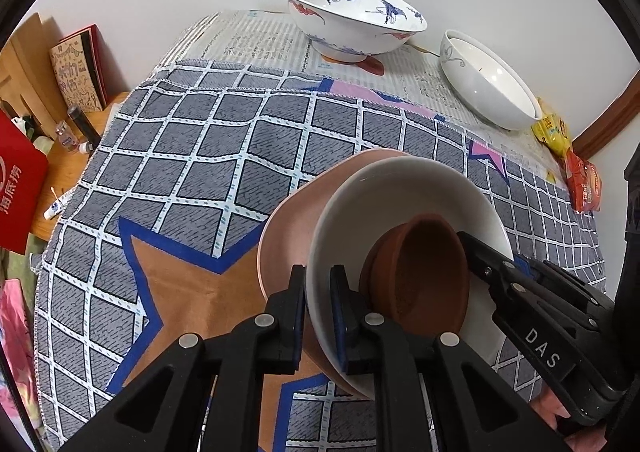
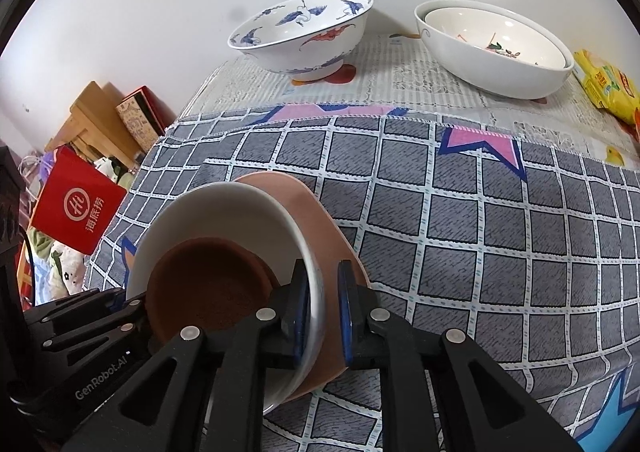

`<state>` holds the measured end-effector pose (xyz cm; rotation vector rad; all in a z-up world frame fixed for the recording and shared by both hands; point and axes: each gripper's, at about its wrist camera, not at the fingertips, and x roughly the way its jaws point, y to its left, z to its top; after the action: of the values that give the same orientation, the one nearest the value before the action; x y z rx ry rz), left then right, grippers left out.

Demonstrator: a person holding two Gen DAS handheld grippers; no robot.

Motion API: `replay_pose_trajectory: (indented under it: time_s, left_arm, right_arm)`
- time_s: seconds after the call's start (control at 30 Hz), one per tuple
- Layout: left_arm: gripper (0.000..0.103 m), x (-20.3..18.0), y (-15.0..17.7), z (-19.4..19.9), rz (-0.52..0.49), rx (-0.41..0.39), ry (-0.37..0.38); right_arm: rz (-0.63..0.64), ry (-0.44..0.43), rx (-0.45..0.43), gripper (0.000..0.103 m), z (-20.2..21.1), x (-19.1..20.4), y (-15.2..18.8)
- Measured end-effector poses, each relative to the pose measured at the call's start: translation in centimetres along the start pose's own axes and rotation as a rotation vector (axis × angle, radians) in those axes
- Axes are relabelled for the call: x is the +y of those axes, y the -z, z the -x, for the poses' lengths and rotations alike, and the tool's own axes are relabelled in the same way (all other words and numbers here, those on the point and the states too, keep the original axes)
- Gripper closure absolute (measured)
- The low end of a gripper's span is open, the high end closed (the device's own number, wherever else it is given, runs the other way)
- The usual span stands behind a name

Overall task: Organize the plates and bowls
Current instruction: 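Lower the white bowl onto the pink plate stack with both grippers, then open both grippers and pull them back from the stack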

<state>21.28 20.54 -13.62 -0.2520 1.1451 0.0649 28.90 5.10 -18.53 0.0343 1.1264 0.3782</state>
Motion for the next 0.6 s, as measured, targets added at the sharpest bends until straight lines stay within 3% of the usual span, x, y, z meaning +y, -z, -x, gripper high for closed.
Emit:
replay_pose_trajectory:
  time_s: [0.6]
  left_arm:
    - [0.083,-1.2,1.8,4.2,-0.027,-0.071,-0.024]
  right_arm:
    - [0.032,-0.011,-0.044,0.084,4.1,0.1,1.6]
